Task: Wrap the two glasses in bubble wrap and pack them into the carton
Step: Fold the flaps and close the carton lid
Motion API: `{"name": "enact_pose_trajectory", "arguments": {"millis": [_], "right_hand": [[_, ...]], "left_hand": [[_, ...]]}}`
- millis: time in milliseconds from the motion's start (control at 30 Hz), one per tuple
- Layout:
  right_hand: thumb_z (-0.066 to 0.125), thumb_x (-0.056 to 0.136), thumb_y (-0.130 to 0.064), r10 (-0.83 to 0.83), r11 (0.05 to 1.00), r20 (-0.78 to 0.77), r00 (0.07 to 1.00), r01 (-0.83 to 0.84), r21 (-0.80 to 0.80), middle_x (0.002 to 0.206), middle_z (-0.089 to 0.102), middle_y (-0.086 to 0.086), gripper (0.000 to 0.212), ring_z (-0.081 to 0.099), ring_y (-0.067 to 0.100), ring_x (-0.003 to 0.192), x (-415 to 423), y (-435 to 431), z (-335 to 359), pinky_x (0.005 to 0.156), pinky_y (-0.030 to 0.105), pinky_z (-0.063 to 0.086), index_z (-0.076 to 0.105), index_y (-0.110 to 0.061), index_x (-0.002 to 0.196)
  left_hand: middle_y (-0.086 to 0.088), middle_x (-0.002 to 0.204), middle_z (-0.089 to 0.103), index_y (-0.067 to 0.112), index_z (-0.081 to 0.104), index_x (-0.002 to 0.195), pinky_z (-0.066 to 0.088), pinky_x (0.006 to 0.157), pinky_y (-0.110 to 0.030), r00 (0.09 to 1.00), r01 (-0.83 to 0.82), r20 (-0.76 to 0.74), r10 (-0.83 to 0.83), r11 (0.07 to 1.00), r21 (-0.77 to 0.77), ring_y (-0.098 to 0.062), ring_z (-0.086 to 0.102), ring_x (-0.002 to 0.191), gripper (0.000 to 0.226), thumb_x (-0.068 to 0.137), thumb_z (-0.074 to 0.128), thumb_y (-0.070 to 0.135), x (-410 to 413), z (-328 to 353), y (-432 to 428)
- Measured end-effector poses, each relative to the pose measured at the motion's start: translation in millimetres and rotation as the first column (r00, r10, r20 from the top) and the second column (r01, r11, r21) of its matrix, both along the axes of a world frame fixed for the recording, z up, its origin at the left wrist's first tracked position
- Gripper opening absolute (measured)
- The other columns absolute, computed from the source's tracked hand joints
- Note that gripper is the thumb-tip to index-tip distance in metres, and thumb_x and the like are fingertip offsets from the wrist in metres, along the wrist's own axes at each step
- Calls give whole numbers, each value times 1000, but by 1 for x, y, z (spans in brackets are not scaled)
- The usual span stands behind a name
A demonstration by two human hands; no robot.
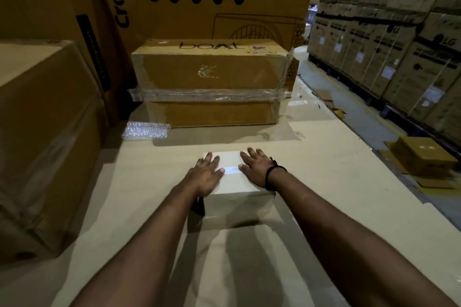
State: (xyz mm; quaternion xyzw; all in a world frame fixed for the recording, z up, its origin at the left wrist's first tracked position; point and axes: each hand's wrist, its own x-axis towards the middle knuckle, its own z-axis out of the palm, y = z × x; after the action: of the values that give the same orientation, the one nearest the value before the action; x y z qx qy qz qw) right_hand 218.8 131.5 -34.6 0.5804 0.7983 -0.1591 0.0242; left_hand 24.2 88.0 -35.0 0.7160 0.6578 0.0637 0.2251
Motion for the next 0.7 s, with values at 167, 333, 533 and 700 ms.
{"name": "enact_pose_trajectory", "arguments": {"millis": [167,333,533,700], "right_hand": [[25,99,-51,-1,1000,-11,1000,1,13,161,1,2,60,-2,25,147,1,-5,0,119,43,8,13,-26,152],[0,81,-65,97,980,63,993,-106,170,160,8,3,80,6,27,147,8,-56,4,116,40,20,15,-31,151],[-12,70,-65,31,977,-36,999,-23,212,161,2,-3,89,-5,20,148,6,-86,-18,119,38,6,9,-35,151],[-7,72,-67,42,978,-76,996,-25,207,161,-2,-2,86,-8,20,147,9,-88,-16,120,37,4,10,-37,151]], "left_hand": [[-4,164,-2,20,16,156,11,119,-39,999,-17,47,14,998,56,-24,1,151,58,104,31,43,0,2,-6],[-1,163,11,23,32,152,13,117,-28,981,-46,192,-12,954,295,-20,11,150,57,102,30,50,-8,-17,-48],[3,162,9,25,30,152,19,118,-29,972,-70,235,-18,930,361,-15,14,149,85,86,5,72,-6,-48,-64],[8,162,3,30,30,152,29,115,-33,968,-106,252,11,923,369,-15,20,148,79,86,8,66,-2,-42,-67]]}}
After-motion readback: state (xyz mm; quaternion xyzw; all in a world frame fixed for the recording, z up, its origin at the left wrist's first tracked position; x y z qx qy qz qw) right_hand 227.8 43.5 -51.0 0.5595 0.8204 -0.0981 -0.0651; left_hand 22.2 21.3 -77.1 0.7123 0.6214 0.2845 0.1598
